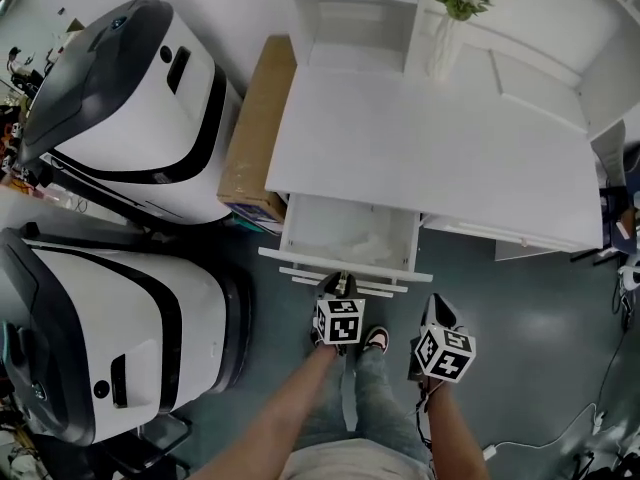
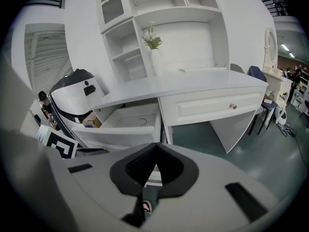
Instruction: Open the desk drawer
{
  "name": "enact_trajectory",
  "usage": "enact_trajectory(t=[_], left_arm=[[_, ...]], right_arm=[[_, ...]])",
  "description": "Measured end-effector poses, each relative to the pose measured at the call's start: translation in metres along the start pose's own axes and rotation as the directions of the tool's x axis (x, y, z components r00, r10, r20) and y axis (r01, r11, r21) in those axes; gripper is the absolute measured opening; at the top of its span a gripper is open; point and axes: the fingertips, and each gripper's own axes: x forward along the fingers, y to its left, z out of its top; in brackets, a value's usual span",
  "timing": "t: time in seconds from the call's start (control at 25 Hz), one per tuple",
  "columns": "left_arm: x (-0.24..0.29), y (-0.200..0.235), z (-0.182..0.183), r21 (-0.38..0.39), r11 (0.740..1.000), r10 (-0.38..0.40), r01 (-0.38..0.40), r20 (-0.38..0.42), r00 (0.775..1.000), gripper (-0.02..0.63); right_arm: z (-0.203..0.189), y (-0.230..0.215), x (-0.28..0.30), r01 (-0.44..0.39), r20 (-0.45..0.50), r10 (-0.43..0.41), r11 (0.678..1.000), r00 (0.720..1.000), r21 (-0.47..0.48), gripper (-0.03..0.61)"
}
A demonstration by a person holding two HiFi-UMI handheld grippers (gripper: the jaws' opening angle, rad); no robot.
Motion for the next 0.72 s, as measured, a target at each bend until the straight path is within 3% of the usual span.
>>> enact_trajectory(t=[0.2,0.4,0.56,0.72], left_arm=[[-0.042,-0.009,0.025,0.034,0.998,-0.058,0.056,0.062,0.996,0.091],[-0.104,-0.005,0.08,0.145,0.987,-0.097,0.065,0.222,0.97,0.091],[-0.164,0.014,0.155,0.153,0.988,-0.093,0.032,0.406,0.909,0.091],[-0.223,0.039,0.23,0.103,0.995,-0.065,0.01,0.544,0.836,0.089]], right_arm=[[0.022,0.021,-0.009,-0.057,0.018,0.057,0.998,0.998,-0.001,0.006],[0.062,0.042,-0.025,-0.13,0.078,0.128,0.991,0.989,0.017,0.006],[0.117,0.051,-0.043,-0.169,0.176,0.167,0.986,0.97,-0.002,0.006],[0.186,0.058,-0.071,-0.192,0.296,0.198,0.98,0.934,-0.049,0.006]])
